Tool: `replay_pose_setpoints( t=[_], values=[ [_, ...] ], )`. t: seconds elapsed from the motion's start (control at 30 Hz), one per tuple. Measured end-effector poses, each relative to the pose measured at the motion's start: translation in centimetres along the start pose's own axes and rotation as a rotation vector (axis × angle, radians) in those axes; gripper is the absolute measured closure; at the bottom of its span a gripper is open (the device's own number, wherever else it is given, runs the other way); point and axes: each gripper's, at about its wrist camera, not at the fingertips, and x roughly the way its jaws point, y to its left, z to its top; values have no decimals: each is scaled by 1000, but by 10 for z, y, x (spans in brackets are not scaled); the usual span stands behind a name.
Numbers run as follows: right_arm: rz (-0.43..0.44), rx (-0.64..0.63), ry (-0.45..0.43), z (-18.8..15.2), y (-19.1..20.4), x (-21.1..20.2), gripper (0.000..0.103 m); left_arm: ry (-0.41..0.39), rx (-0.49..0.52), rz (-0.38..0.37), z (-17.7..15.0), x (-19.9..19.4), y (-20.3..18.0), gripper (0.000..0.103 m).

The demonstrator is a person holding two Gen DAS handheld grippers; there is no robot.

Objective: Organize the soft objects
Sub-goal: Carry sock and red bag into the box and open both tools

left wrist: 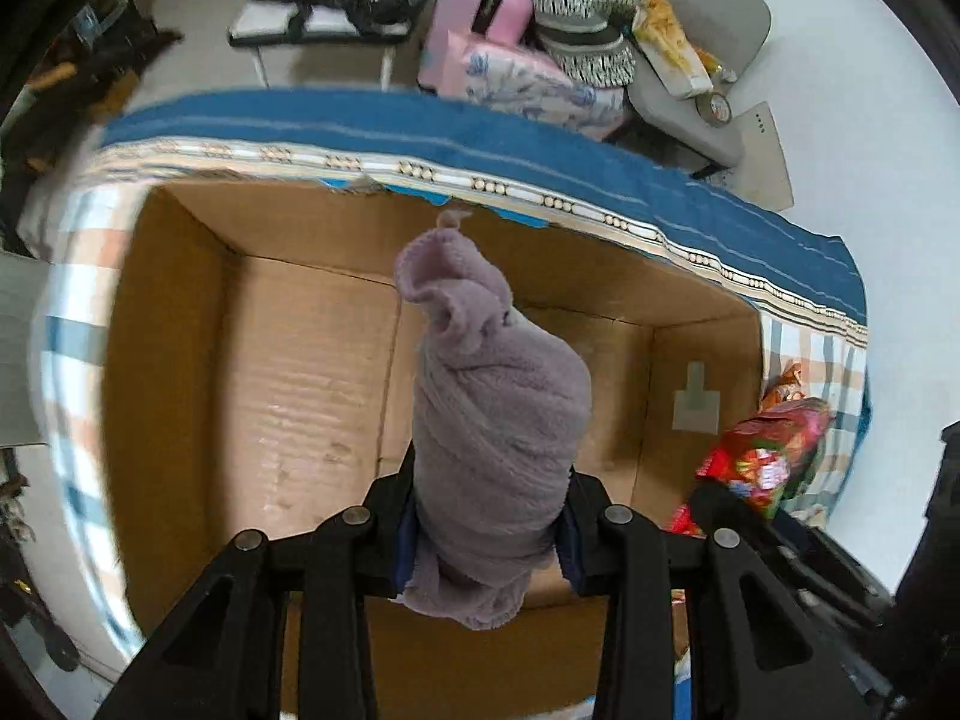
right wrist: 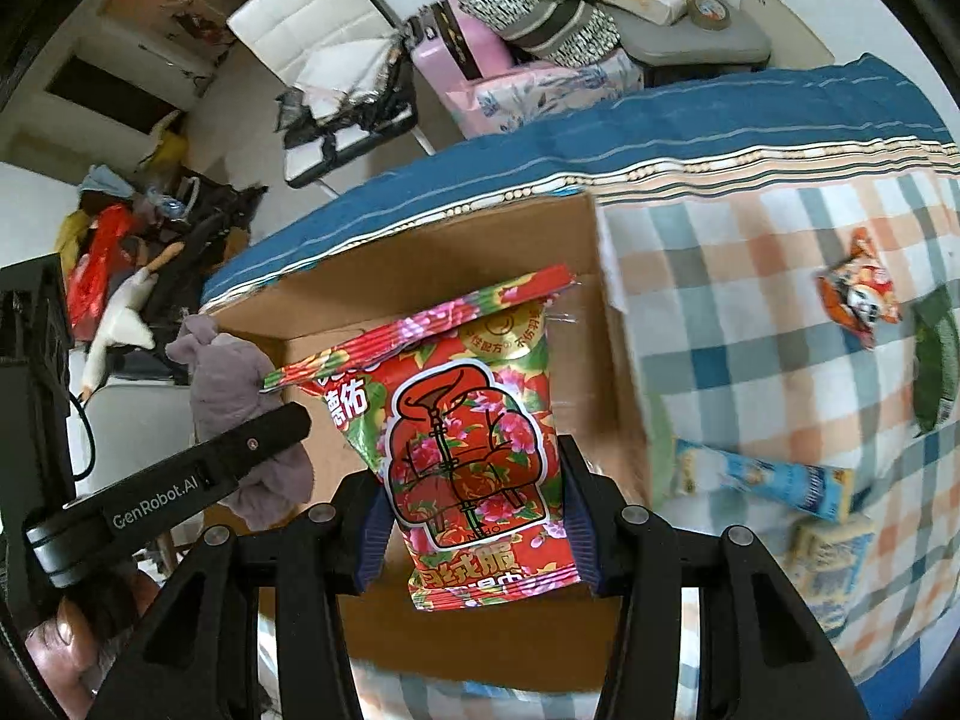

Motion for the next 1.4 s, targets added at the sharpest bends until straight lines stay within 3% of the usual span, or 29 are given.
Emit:
replay_pose_setpoints(
  t=[0.3, 0.43, 0.53, 0.63, 0.7, 0.8, 1.03, 1.4],
  values=[
    [-122, -9, 26, 22, 4, 66, 51, 75, 30, -25, 27, 42, -1, 66],
    [-109, 10, 30, 28, -1, 75, 50, 79, 63, 5, 29, 43, -7, 64],
    [-113, 16, 28, 32, -2, 75, 39, 65, 91, 26, 29, 41, -8, 60],
    [-141, 7, 16, 31, -3, 68, 31, 41, 108, 54, 27, 36, -7, 43],
    [-142, 10, 17, 30, -5, 64, 24, 22, 112, 64, 27, 31, -4, 24],
    [-145, 13, 21, 26, -7, 58, 12, -3, 129, 98, 23, 24, 0, 13],
    [-199, -52, 3, 6, 1, 41, 1, -61, 145, 124, 0, 2, 8, 5],
    [-263, -123, -31, -37, 22, 13, 1, -175, 143, 176, -51, -40, 22, 5]
  ],
)
